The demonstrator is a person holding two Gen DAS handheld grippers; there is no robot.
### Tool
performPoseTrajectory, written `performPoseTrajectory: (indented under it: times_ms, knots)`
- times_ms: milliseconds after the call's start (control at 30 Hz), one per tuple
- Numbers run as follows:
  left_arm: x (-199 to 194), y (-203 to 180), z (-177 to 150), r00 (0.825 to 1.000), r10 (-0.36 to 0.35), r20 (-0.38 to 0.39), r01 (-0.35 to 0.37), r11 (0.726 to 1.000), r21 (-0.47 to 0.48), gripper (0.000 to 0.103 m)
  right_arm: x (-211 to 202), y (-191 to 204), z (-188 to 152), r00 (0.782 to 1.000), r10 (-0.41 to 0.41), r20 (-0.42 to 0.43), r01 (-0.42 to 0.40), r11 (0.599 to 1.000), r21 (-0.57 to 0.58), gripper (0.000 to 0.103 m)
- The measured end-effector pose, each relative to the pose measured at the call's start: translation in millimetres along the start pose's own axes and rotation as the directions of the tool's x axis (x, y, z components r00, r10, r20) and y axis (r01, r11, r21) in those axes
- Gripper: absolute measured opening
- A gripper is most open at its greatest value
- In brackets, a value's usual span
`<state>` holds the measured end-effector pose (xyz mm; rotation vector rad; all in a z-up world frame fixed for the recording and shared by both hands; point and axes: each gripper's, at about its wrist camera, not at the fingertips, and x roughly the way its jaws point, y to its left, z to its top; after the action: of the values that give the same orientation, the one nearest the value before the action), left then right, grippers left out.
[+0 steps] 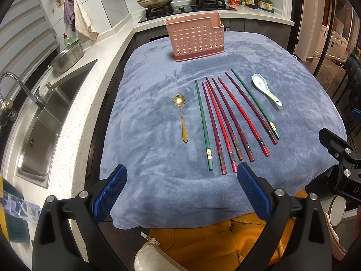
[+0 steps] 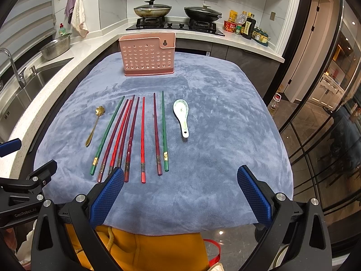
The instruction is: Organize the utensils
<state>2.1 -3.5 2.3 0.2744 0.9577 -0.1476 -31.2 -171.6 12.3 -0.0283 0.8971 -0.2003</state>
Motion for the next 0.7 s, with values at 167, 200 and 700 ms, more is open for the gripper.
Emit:
performPoseTrajectory:
  times_ms: [167, 200, 700]
  knots:
    - [-0.2, -0.3, 0.3, 1.000, 0.000, 0.000, 0.000, 1.000, 0.000, 0.093, -1.4, -0.9, 1.1, 1.000, 0.001, 0.000, -0.001, 1.000, -0.001, 0.096]
    - [0.1, 0.1, 0.0, 1.000, -0.001, 0.000, 0.001, 1.000, 0.000, 0.093, -0.1, -0.3, 0.4, 1.000, 0.001, 0.000, -0.001, 1.000, -0.001, 0.096]
    - [4.5, 1.7, -3.9, 1.000, -0.011, -0.007, 0.011, 1.000, -0.008, 0.093, 5.1, -4.3, 3.0, 1.000, 0.004, -0.005, -0.004, 1.000, 0.002, 0.096]
